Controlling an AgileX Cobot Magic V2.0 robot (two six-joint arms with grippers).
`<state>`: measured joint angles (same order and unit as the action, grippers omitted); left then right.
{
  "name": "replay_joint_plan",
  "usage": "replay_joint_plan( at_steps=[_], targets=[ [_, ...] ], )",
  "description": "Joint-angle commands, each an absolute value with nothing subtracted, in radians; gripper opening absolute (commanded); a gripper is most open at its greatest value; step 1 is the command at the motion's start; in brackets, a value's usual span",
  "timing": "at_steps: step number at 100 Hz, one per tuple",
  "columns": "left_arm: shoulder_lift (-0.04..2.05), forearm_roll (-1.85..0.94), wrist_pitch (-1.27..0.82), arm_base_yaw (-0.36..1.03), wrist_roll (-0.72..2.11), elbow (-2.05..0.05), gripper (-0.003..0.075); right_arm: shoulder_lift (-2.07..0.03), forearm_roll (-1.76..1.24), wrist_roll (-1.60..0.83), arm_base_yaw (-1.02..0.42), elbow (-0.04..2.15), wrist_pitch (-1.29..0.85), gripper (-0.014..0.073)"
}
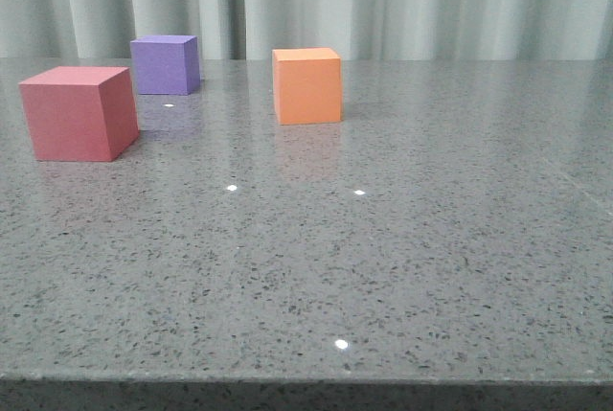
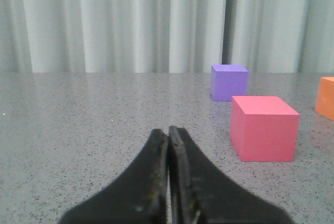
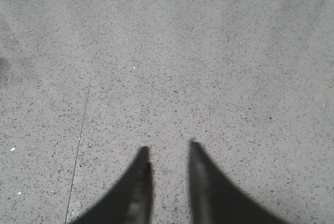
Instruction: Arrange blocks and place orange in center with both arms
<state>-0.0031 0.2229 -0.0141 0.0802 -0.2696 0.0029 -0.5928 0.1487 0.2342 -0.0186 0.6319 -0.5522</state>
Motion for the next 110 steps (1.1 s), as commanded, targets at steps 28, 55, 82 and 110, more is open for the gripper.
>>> replay_joint_plan(
  at_steps=[28,55,82,110],
  targets=[
    [-0.037,0.227,0.065,0.078,-0.278,0.046,-0.002,-0.592,0.169,0.227,-0.012,0.658,-0.471,-0.0069],
    [-0.037,0.203,0.088,0.078,-0.278,0.02,-0.002,-0.592,0.169,0.227,-0.012,0.658,-0.471,-0.0069],
    [0.069,0.099,0.007,0.078,-0.278,-0.206,-0.002,-0.592,0.169,0.227,-0.012,0.658,-0.471,-0.0069],
    [0.378,0.099,-0.251,0.078,-0.278,-0.61,-0.002,-0.592,0.169,0.227,-0.012,0.658,-0.472,-0.0069]
  ],
)
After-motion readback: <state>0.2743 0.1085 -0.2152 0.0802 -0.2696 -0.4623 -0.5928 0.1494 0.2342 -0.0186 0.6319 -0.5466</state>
